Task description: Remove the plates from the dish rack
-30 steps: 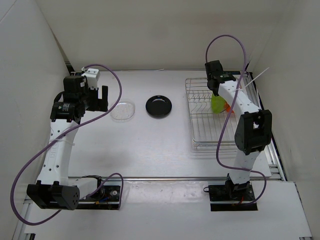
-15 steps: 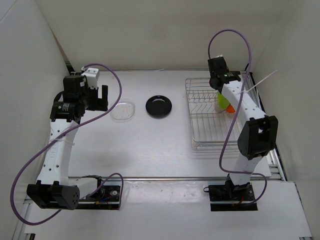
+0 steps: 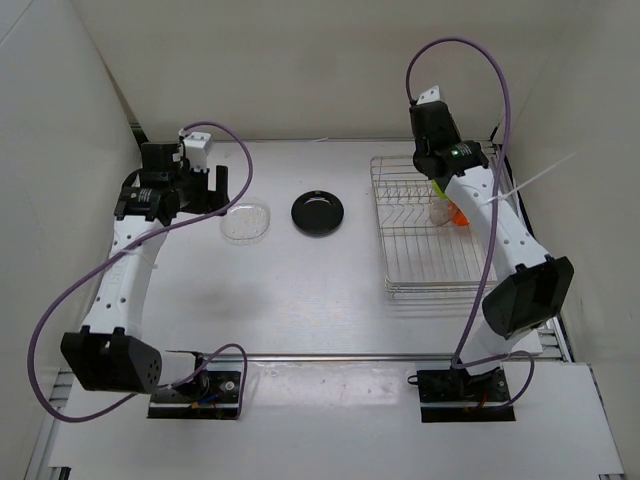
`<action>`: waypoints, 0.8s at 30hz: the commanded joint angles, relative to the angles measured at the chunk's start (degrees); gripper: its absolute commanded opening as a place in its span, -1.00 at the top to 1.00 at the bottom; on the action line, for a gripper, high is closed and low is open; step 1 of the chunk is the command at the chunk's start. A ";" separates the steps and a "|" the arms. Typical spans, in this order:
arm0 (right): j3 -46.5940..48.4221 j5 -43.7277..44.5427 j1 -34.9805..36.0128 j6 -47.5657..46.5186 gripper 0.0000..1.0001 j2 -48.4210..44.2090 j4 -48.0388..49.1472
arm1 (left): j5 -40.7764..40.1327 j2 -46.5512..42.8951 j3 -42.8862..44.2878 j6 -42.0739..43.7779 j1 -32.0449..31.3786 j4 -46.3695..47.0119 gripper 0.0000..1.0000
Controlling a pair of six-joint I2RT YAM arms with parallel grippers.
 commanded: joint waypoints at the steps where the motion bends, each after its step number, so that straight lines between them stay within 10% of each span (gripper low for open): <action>1: 3.94 1.00 2.22 1.92 0.99 -4.51 -1.06 | 6.19 1.80 3.88 0.06 -2.28 1.74 -1.00; 15: 2.71 -58.26 0.75 8.88 0.99 -15.76 -12.75 | 32.65 18.05 20.21 -3.89 -21.79 7.80 -1.00; 24: 0.43 -71.61 0.74 8.26 0.99 -18.04 -14.78 | 32.66 24.56 29.54 -5.48 -28.04 7.71 -1.00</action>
